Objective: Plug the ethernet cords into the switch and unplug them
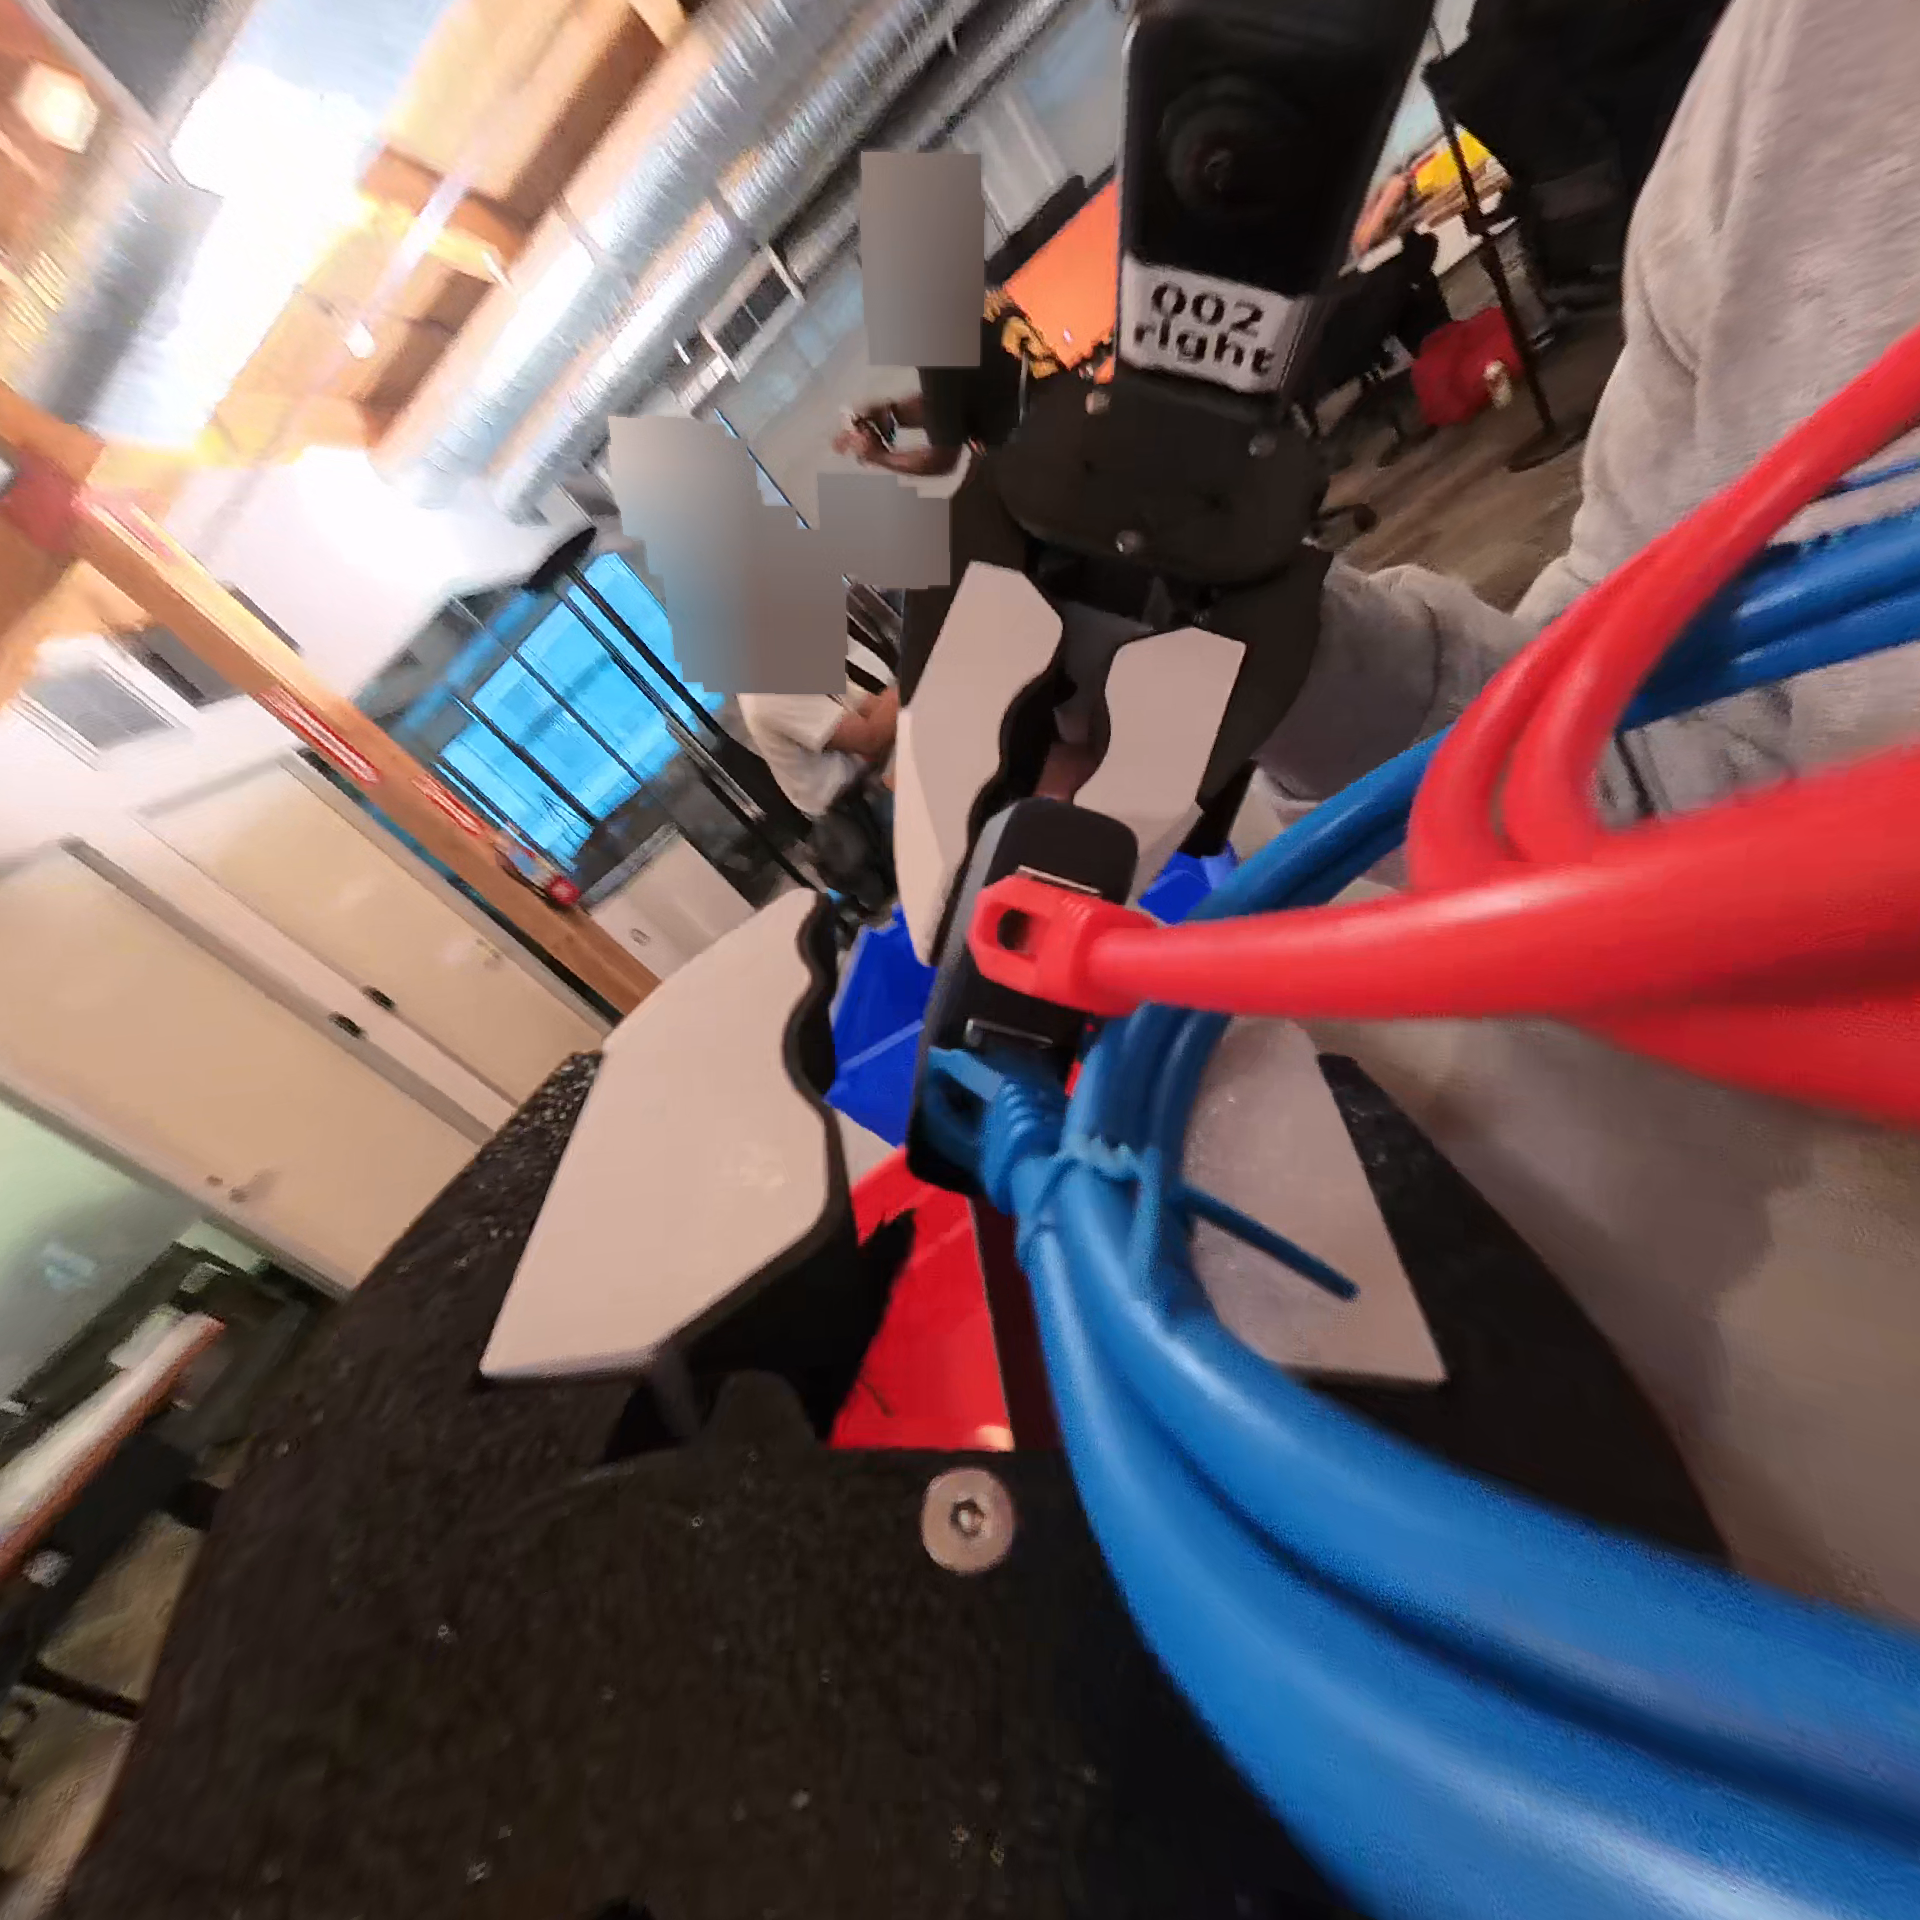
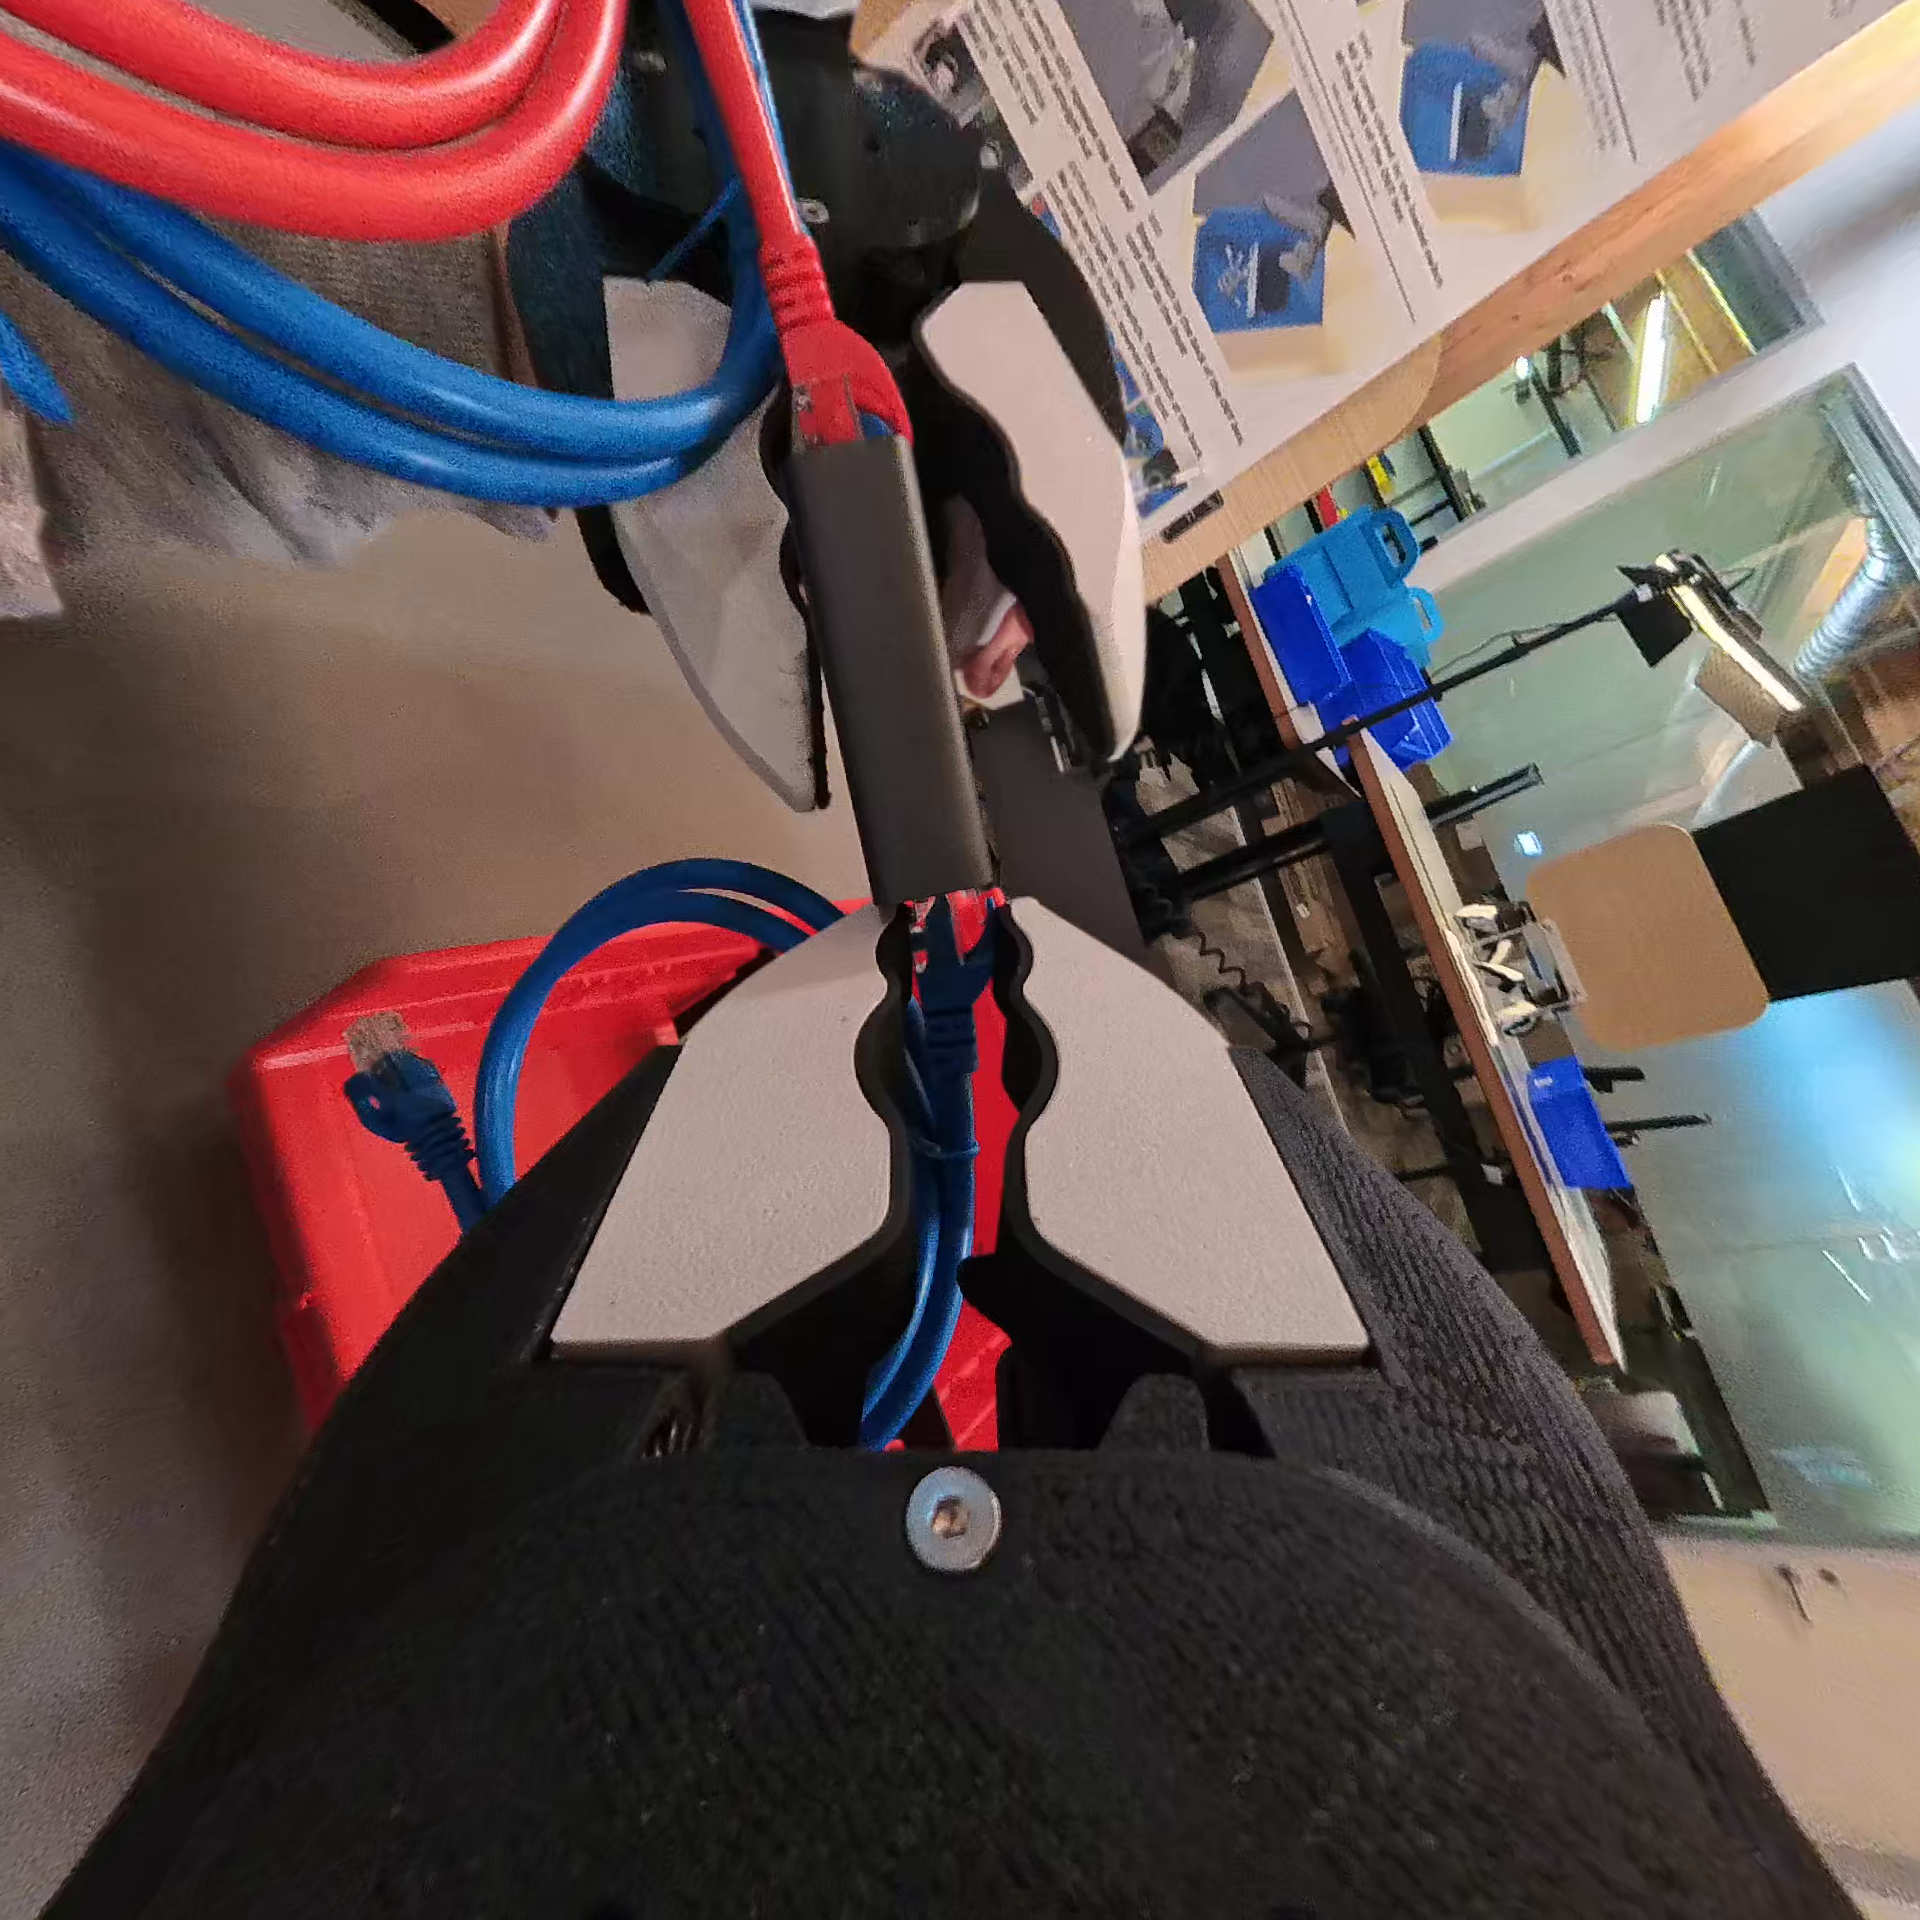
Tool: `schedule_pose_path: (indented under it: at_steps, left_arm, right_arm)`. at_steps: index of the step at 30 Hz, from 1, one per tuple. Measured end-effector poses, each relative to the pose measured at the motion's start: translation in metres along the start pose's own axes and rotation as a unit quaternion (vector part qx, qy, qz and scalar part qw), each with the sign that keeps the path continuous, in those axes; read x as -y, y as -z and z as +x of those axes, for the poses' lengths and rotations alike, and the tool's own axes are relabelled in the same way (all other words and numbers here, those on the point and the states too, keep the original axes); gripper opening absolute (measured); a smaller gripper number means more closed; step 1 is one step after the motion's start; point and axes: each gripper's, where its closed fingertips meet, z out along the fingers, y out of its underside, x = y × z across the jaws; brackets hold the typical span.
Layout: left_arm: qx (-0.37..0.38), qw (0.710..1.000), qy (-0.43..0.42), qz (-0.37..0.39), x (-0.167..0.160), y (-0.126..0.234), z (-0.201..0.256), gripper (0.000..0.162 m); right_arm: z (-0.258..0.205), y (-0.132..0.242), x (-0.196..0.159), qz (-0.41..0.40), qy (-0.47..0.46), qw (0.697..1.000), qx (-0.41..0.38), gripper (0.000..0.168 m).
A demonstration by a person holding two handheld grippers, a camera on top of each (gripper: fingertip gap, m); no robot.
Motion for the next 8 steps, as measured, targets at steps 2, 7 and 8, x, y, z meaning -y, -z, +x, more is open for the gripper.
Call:
schedule_pose_path:
  at_steps: [2,7,8]
  left_arm:
    - [0.009,1.000,-0.024,0.000,0.003,0.001,0.000,0.044]
    - [-0.013,0.997,-0.073,-0.020,0.008,0.000,0.011,0.022]
    - [-0.019,0.997,-0.076,-0.022,0.009,0.000,0.013,0.020]
  right_arm:
    - [-0.001,0.000,0.003,0.010,-0.005,1.000,0.005,0.013]
    - [-0.003,0.001,0.006,0.023,-0.016,0.999,0.015,0.014]
    - [-0.005,0.002,0.006,0.027,-0.017,0.999,0.021,0.013]
